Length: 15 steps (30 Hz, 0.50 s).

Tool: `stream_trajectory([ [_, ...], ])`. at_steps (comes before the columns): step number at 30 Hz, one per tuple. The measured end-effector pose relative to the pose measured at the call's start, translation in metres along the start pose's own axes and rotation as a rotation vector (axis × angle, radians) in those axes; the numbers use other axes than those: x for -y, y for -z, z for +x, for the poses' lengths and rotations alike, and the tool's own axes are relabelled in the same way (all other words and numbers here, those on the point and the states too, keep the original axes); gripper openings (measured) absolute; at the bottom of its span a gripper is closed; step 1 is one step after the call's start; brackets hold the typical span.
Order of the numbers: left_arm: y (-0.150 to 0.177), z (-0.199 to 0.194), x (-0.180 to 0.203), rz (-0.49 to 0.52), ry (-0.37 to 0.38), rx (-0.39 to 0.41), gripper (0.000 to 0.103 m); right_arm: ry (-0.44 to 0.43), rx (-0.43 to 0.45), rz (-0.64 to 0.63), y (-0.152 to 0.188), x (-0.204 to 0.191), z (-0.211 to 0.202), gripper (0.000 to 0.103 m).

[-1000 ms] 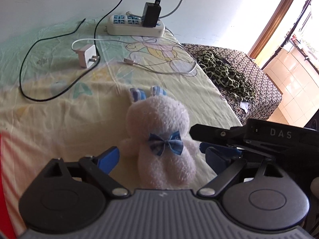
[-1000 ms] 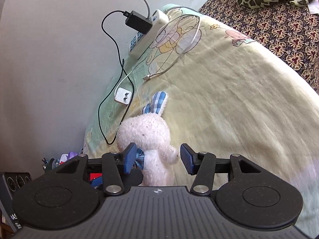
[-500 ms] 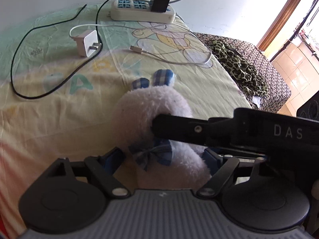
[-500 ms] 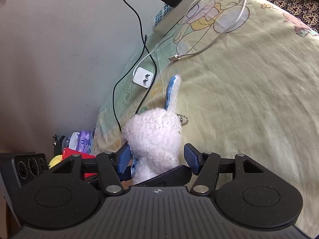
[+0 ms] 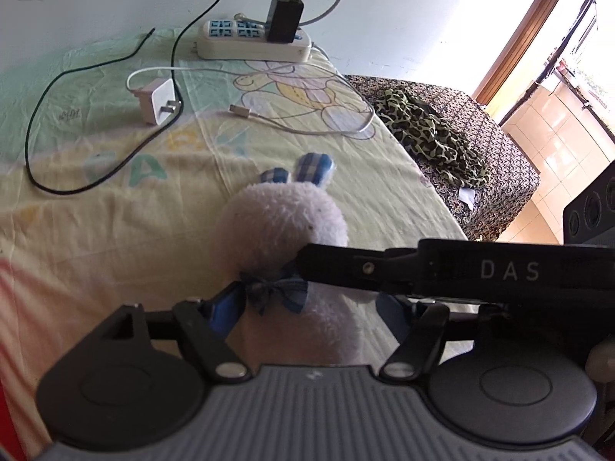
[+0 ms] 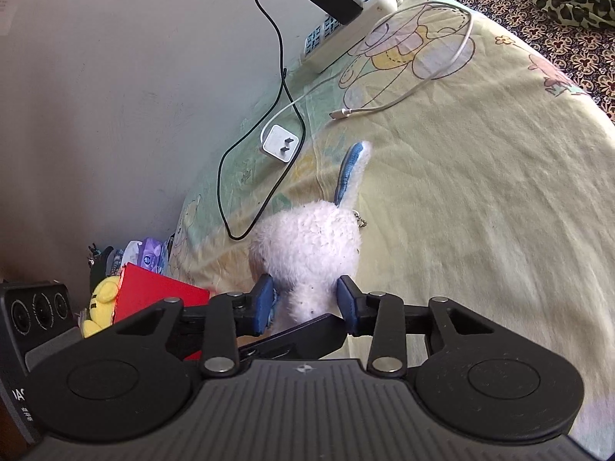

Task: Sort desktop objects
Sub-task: 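Close the right gripper on the white bunny's body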

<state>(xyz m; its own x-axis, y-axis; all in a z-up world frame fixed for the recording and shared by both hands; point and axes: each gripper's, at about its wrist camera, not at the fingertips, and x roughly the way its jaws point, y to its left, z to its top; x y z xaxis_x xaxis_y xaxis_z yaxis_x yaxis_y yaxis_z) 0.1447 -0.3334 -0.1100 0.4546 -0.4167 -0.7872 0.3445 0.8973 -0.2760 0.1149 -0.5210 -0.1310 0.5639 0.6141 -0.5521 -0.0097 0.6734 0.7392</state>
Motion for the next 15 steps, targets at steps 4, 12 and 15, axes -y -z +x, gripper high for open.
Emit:
stream_trajectory([
  [4, 0.012, -0.013, 0.0, -0.007, 0.013, 0.001, 0.074, 0.012, -0.006, -0.007, 0.014, -0.007, -0.007, 0.034],
  [12, 0.05, -0.025, -0.005, -0.03, 0.018, -0.063, 0.076, 0.04, -0.053, 0.006, 0.052, -0.011, -0.009, 0.039],
  [15, 0.052, -0.023, -0.004, -0.026, -0.008, -0.068, 0.081, 0.055, -0.051, 0.004, 0.053, -0.015, -0.009, 0.043],
])
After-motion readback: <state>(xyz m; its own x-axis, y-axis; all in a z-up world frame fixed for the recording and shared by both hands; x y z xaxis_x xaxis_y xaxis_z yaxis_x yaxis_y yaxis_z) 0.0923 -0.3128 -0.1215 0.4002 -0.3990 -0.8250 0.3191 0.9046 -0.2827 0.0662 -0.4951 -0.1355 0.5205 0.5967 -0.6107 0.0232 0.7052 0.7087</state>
